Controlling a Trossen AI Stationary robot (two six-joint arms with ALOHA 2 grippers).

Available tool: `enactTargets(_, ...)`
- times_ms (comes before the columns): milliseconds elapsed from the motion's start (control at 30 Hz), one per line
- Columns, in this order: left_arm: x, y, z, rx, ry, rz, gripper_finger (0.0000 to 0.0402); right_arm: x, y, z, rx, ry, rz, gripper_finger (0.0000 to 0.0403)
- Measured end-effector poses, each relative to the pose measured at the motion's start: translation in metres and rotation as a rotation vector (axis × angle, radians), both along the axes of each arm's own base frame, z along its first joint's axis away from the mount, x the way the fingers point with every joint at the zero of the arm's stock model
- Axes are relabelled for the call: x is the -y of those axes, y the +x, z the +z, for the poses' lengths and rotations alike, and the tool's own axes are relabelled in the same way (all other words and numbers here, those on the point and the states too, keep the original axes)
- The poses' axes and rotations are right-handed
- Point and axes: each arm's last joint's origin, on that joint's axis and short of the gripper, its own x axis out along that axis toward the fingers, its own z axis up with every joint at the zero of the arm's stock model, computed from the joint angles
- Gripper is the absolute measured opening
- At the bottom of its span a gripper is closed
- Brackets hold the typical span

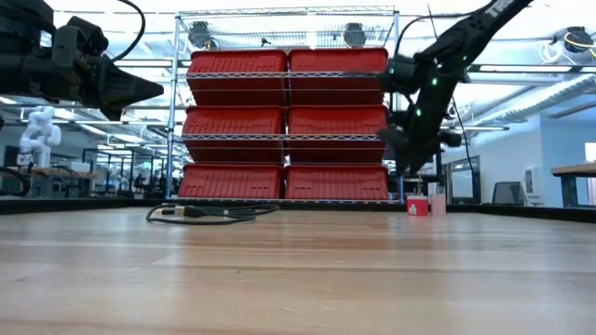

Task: Insert USB
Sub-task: Insert the red charger adapter into the right white outlet extension

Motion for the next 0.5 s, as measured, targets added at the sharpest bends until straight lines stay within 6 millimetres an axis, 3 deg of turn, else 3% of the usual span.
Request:
enactTargets(233,0.0,0.0,0.0,-0.001,0.0,0.0,0.0002,0.005,0.005,-0.033,-0.148,0.046,0.007,0.0181)
enactTargets(500,0.0,0.0,0.0,0.0,0.0,0.0,0.0002,0.003,0.011,-0.047,-0.118,0.149,0.009,0.0154)
